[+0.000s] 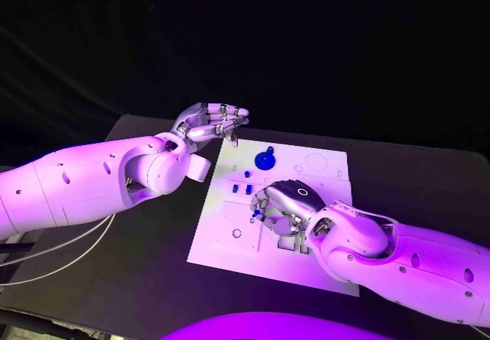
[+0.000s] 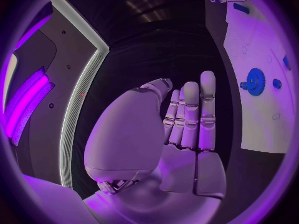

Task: Assemble the parts on the task board

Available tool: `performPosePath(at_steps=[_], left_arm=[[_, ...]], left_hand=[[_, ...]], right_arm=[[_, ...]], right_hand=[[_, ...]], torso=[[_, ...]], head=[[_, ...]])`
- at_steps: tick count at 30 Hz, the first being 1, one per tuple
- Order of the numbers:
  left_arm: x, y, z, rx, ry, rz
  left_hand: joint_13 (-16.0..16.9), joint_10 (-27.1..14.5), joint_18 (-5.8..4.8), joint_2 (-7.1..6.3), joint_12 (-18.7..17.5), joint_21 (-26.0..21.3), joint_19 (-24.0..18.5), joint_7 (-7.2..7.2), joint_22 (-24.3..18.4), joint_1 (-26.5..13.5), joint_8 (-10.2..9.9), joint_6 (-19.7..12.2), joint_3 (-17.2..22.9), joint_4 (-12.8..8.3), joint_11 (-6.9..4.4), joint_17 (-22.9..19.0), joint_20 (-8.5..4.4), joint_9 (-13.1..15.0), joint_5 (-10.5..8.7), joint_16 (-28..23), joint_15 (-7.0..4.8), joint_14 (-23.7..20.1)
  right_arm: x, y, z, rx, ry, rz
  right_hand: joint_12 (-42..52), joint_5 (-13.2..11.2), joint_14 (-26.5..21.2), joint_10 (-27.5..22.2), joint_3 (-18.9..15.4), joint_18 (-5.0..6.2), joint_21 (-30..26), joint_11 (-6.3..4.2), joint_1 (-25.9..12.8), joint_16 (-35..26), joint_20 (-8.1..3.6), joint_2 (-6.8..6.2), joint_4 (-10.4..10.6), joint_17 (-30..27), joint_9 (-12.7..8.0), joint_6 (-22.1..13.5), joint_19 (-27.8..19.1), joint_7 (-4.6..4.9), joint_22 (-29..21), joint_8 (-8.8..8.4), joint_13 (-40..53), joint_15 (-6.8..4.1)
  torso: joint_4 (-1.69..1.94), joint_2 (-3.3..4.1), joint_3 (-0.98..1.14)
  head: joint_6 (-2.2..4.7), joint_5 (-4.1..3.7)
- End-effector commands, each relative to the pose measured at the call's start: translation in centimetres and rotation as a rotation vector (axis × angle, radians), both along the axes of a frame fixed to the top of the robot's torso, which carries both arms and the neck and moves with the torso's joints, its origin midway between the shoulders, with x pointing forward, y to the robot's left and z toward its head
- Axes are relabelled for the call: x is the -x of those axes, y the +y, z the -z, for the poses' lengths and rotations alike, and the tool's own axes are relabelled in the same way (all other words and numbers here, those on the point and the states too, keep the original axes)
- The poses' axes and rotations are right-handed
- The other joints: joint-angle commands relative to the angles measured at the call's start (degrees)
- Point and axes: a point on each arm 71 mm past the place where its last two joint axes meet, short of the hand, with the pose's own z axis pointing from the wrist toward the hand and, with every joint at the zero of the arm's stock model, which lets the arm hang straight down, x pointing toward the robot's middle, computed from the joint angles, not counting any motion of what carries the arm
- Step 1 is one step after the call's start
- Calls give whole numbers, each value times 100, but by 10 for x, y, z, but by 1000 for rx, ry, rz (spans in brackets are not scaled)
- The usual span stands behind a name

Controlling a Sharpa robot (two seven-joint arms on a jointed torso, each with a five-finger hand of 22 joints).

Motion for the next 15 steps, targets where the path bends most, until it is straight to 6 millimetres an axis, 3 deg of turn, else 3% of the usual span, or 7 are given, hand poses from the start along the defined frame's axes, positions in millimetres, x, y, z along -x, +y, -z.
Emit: performPosePath(at_steps=[1, 15], left_arm=[[1, -3, -1, 12, -1, 17], [0, -3, -1, 11, 1, 19]], left_hand=[[-9, -41, 35, -54, -3, -26, -18, 26, -10, 16, -24, 3, 21, 2, 18, -9, -26, -8, 26, 17, -5, -54], [-9, -41, 35, -54, -3, -26, -18, 26, -10, 16, -24, 3, 21, 2, 18, -9, -26, -8, 26, 17, -5, -54]], right_arm=[[2, 3, 3, 21, 11, -27], [2, 4, 8, 48, 31, -36]], right_hand=[[-19, -7, 362, 48, 2, -40, 5, 5, -50, 13, -48, 14, -38, 378, -3, 28, 329, 3, 1174, 19, -5, -30], [-22, -5, 362, 51, 1, -40, 5, 6, -62, 13, -49, 18, -36, 377, -2, 26, 329, 3, 1174, 19, -6, -31]], torso=[[0, -4, -3], [3, -2, -1]], head=[[-18, 21], [-40, 45]])
